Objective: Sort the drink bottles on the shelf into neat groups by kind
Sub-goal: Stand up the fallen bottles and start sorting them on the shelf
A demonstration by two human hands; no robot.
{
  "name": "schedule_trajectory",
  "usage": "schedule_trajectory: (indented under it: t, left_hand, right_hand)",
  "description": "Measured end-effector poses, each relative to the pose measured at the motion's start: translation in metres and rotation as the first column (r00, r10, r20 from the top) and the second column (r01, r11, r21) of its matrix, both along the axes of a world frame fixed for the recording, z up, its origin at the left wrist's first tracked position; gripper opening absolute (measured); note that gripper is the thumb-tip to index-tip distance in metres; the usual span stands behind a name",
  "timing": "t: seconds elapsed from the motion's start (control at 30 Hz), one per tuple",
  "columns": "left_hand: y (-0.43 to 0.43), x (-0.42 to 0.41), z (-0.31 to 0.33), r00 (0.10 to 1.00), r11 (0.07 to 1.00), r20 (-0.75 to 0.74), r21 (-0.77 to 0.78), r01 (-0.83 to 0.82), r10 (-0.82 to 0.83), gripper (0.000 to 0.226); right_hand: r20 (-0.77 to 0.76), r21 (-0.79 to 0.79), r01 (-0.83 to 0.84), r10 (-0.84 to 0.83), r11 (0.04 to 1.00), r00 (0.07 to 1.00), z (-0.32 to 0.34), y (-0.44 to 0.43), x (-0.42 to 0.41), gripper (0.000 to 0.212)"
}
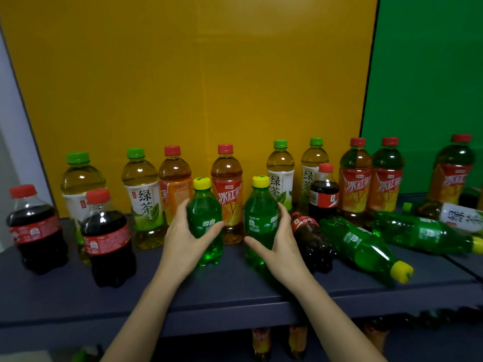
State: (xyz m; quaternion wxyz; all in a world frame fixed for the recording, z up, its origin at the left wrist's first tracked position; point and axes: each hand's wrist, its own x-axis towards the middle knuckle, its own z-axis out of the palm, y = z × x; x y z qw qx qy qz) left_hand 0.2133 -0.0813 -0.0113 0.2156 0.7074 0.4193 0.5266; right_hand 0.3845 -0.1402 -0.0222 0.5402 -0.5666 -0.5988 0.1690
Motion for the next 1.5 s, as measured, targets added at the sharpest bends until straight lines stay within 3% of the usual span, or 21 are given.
schedule_trajectory:
  t: [0.07, 0.17, 0.27, 0.33, 0.5, 0.57, 0.67, 0.8, 0.9, 0.97, 1.07, 1.17, 1.23, 1.3, 1.4, 1.5]
  left_hand:
    - [-0.01, 0.001, 0.0, 0.994, 0.984, -0.029, 0.15, -0.1, 0.105, 0.068]
    - [-0.032, 0.008, 0.001, 0.964, 0.861, 0.008, 0.446, -0.243, 0.267, 0.04]
    - [-0.057, 0.024, 0.006, 0.971, 0.766, 0.043, 0.607, -0.211, 0.233, 0.021]
    - [-0.072, 0.041, 0.011, 0.991, 0.782, -0.007, 0.616, -0.101, 0.134, 0.015]
    - [-0.087, 0.1, 0.017, 0.982, 0.92, -0.179, 0.371, 0.121, -0.057, 0.015]
    - [-0.085, 0.123, 0.016, 0.973, 0.957, -0.224, 0.269, 0.109, -0.048, 0.013]
    - [-0.073, 0.154, 0.018, 0.949, 0.995, -0.316, 0.096, 0.039, -0.007, 0.03]
    - [-0.046, 0.182, 0.023, 0.886, 0.971, -0.461, -0.225, -0.079, -0.035, 0.046]
    - [-0.027, 0.193, 0.018, 0.869, 0.902, -0.493, -0.391, -0.183, -0.037, 0.066]
    - [-0.018, 0.197, 0.019, 0.874, 0.853, -0.481, -0.483, -0.199, -0.069, 0.082]
    - [-0.013, 0.199, 0.027, 0.866, 0.789, -0.462, -0.598, -0.143, -0.193, 0.105]
    - [-0.013, 0.2, 0.03, 0.878, 0.739, -0.42, -0.663, -0.123, -0.23, 0.096]
    - [-0.011, 0.202, 0.025, 0.901, 0.754, -0.381, -0.648, -0.103, -0.205, 0.074]
    - [-0.014, 0.202, 0.023, 0.911, 0.776, -0.369, -0.624, -0.097, -0.182, 0.072]
    - [-0.022, 0.202, 0.023, 0.914, 0.832, -0.382, -0.545, -0.105, -0.135, 0.083]
    - [-0.03, 0.203, 0.019, 0.92, 0.906, -0.39, -0.377, -0.191, 0.032, 0.07]
  right_hand:
    - [0.048, -0.017, 0.015, -0.014, 1.0, 0.999, 0.006, -0.014, 0.006, 0.082]
    - [0.11, 0.045, 0.033, -0.038, 0.998, 0.993, 0.015, -0.038, 0.022, 0.055]
    - [0.177, 0.153, 0.059, -0.086, 0.987, 0.98, 0.031, -0.063, 0.045, 0.034]
    - [0.226, 0.191, 0.085, -0.128, 0.978, 0.966, 0.043, -0.075, 0.066, 0.027]
    - [0.347, 0.06, 0.1, -0.115, 0.993, 0.931, 0.058, -0.078, 0.138, 0.025]
    - [0.41, 0.013, 0.082, -0.08, 0.997, 0.909, 0.056, -0.075, 0.166, 0.027]
    - [0.543, -0.053, -0.01, 0.037, 0.999, 0.839, 0.049, -0.069, 0.201, 0.039]
    - [0.808, -0.185, -0.087, 0.202, 0.979, 0.553, 0.038, -0.062, 0.227, 0.073]
    - [0.927, -0.17, -0.164, 0.214, 0.972, 0.307, 0.036, -0.058, 0.232, 0.089]
    - [0.952, -0.159, -0.251, 0.216, 0.955, 0.218, 0.036, -0.055, 0.232, 0.091]
    - [0.964, -0.135, -0.385, 0.21, 0.913, 0.161, 0.035, -0.048, 0.232, 0.085]
    - [0.956, -0.165, -0.423, 0.25, 0.891, 0.153, 0.035, -0.041, 0.234, 0.077]
    - [0.957, -0.173, -0.43, 0.253, 0.886, 0.138, 0.035, -0.038, 0.236, 0.076]
    - [0.954, -0.15, -0.446, 0.247, 0.882, 0.169, 0.033, -0.038, 0.238, 0.076]
    - [0.881, -0.097, -0.49, 0.303, 0.866, 0.362, 0.034, -0.039, 0.242, 0.074]
    - [0.702, -0.099, -0.509, 0.423, 0.855, 0.573, 0.04, -0.039, 0.242, 0.073]
